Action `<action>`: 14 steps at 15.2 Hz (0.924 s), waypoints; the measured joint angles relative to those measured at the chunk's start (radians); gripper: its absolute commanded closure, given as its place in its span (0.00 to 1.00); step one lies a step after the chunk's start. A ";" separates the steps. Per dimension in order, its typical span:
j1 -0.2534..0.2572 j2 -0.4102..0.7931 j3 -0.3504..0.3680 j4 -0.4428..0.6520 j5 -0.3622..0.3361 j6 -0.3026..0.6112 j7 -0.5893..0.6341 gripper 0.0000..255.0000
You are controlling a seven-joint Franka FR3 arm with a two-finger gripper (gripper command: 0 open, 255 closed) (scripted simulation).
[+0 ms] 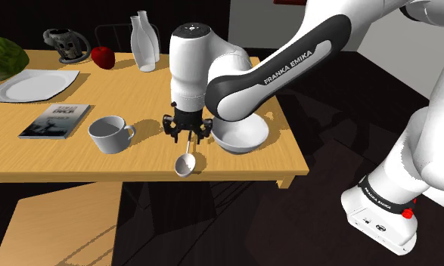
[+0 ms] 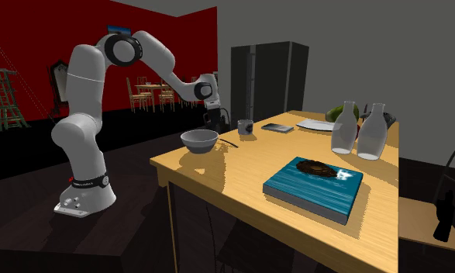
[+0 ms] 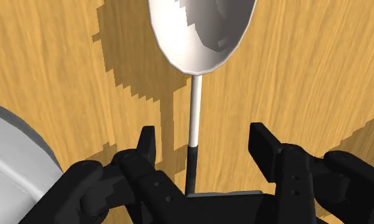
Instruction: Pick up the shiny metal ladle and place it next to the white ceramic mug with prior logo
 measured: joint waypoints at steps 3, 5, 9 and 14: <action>0.000 0.000 0.000 0.000 0.000 0.000 0.000 0.00; -0.002 -0.012 0.004 0.001 0.008 -0.012 -0.005 0.00; -0.013 -0.078 0.019 0.018 0.053 -0.086 -0.037 0.00; -0.012 -0.084 0.022 0.022 0.057 -0.096 -0.037 0.00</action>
